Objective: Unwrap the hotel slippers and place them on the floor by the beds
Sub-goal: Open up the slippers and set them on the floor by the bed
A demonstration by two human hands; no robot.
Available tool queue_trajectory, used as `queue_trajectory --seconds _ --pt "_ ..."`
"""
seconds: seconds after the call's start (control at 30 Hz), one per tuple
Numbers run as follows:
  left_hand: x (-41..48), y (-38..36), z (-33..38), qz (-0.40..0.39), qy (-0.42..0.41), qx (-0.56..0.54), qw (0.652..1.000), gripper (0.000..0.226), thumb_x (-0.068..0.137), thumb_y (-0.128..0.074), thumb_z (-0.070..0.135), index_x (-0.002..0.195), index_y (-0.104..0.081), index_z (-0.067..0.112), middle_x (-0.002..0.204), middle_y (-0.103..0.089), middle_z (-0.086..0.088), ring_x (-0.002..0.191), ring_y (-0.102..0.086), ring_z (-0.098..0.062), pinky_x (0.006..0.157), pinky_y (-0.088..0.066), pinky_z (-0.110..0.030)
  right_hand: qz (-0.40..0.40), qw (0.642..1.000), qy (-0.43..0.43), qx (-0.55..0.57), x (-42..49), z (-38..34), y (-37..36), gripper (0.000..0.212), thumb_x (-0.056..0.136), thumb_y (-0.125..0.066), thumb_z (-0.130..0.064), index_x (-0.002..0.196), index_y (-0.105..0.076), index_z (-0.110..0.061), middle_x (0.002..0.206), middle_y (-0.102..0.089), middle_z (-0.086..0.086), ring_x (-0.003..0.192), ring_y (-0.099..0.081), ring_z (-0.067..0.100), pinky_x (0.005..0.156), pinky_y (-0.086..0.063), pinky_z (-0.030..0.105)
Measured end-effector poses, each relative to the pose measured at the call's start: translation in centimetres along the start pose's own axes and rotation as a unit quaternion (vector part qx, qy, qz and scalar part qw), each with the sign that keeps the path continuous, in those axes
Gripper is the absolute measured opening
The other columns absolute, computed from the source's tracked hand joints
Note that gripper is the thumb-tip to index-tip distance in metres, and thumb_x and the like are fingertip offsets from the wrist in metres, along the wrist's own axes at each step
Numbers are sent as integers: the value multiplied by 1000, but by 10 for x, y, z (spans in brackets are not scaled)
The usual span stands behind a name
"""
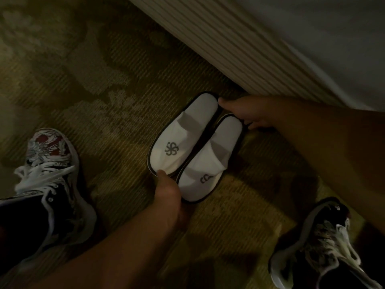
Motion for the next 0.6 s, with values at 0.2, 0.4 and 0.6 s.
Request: queue_trajectory --seconds 0.2,0.4,0.6 --pt "2 1 6 18 -9 23 1000 86 94 -20 74 156 -28 15 159 -32 -20 143 -33 -42 114 -26 -62 13 999 8 -30 4 -8 1 95 81 -35 -82 152 -26 -21 153 -35 11 133 -40 32 108 -37 45" --pt "9 0 8 28 -27 11 999 88 93 -21 75 157 -26 15 160 -29 -22 143 -32 -44 114 -28 -64 15 1000 9 -17 4 -15 1 97 78 -33 -85 153 -22 -24 155 -32 9 135 -37 33 110 -34 47" --pt "7 -1 6 27 -16 15 999 91 92 -23 77 156 -28 14 157 -34 -22 139 -38 -43 111 -33 -62 24 1000 11 -6 3 -21 1 95 82 -31 -82 154 -19 -21 157 -30 8 139 -33 29 110 -28 48"
Point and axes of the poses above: each hand's wrist, its own x-axis towards the middle knuckle, its own y-axis out of the back of the hand, z = x × y, the point moved 2 cm from there along x, towards the middle knuckle
